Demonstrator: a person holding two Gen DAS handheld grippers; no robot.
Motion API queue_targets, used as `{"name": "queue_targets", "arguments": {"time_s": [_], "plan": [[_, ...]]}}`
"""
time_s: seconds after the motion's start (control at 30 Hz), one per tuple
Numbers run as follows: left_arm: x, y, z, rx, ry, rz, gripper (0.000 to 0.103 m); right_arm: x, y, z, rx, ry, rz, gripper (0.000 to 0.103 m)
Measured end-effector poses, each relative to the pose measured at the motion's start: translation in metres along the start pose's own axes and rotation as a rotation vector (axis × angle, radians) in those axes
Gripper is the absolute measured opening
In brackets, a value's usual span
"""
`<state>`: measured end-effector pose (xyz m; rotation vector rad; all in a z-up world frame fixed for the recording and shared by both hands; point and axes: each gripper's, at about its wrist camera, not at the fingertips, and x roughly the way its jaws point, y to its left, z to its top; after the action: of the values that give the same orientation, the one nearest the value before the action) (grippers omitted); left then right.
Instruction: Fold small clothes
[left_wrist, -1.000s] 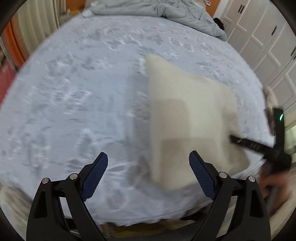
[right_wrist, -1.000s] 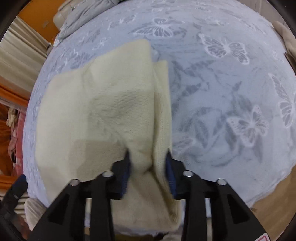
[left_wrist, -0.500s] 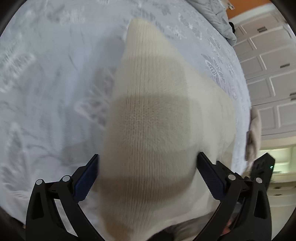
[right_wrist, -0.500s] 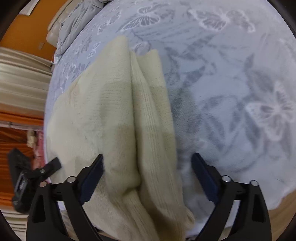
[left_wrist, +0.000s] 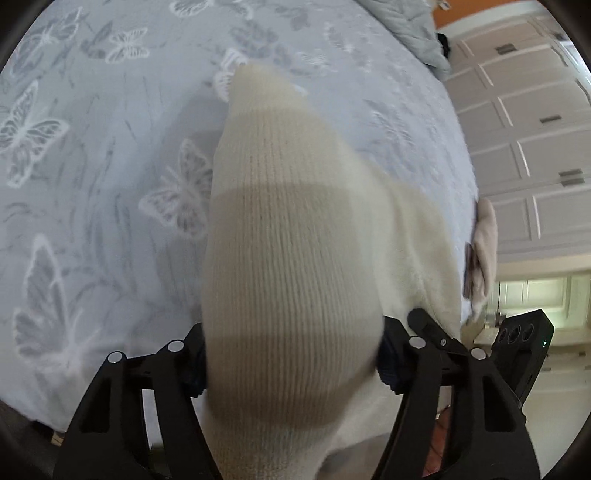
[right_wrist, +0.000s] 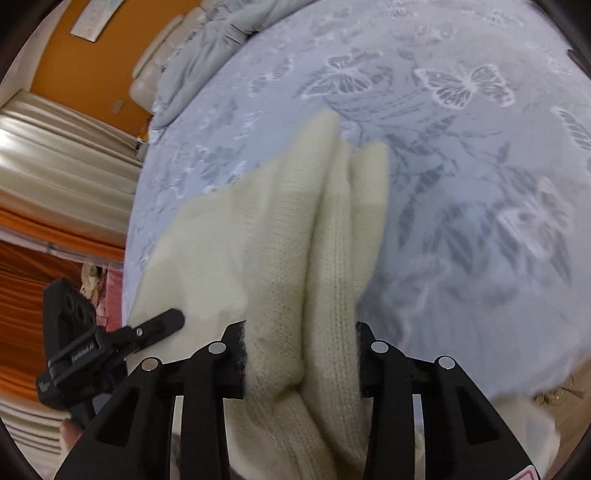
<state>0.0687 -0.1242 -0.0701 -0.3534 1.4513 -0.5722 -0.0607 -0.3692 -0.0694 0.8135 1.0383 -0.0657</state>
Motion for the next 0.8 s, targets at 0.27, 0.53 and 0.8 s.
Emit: {"name": "queue_targets", "arguments": {"time_s": [0.27,0.53,0.8], "plan": [[-0.048,0.008,-0.088,0.054,0.046,-0.014,0.063,-0.059,0.011,-0.089,-0.028,0.006,-0.026,0.035],[-0.128,-0.022,-0.134,0.186,-0.095,-0.049,0.062,-0.141,0.05,-0.12,-0.107,-0.143,0.024,0.035],[-0.246,-0.099,-0.134,0.412,-0.412,-0.154,0.062,-0.253,0.128,-0.11,-0.294,-0.462,0.128,0.035]]}}
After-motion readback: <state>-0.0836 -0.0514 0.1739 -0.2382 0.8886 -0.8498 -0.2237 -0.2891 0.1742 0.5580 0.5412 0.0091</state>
